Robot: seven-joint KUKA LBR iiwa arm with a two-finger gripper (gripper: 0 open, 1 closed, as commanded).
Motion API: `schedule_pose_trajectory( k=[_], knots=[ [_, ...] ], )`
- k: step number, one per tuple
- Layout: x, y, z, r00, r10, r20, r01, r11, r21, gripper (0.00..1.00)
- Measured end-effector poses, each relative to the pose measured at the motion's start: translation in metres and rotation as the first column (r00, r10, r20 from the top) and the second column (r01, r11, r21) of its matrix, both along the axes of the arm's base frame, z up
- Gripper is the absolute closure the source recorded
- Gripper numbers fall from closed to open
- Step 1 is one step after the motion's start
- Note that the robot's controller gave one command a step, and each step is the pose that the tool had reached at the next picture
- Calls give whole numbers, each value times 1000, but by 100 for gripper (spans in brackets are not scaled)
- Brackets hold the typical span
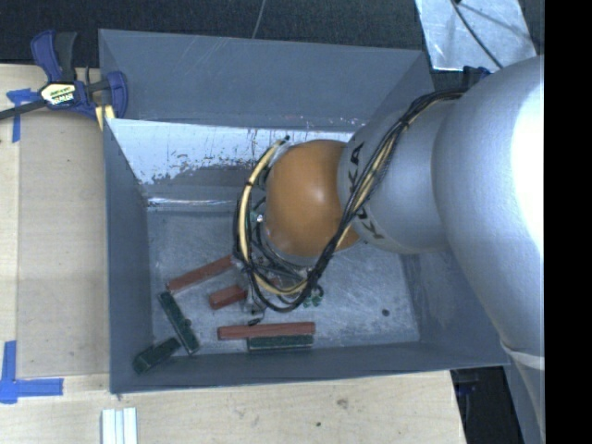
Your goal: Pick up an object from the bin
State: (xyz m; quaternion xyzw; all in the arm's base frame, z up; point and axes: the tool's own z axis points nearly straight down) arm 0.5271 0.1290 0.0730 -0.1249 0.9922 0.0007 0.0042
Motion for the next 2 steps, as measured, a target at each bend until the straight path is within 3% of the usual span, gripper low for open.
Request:
schedule_pose_trajectory(
  k=[1, 2],
  knots=[
    [0, 0, 0, 1000, 0, 0, 0, 1000, 0, 100],
    [44, 26, 129, 1000, 20, -5, -20, 1000, -1, 100]
  ],
)
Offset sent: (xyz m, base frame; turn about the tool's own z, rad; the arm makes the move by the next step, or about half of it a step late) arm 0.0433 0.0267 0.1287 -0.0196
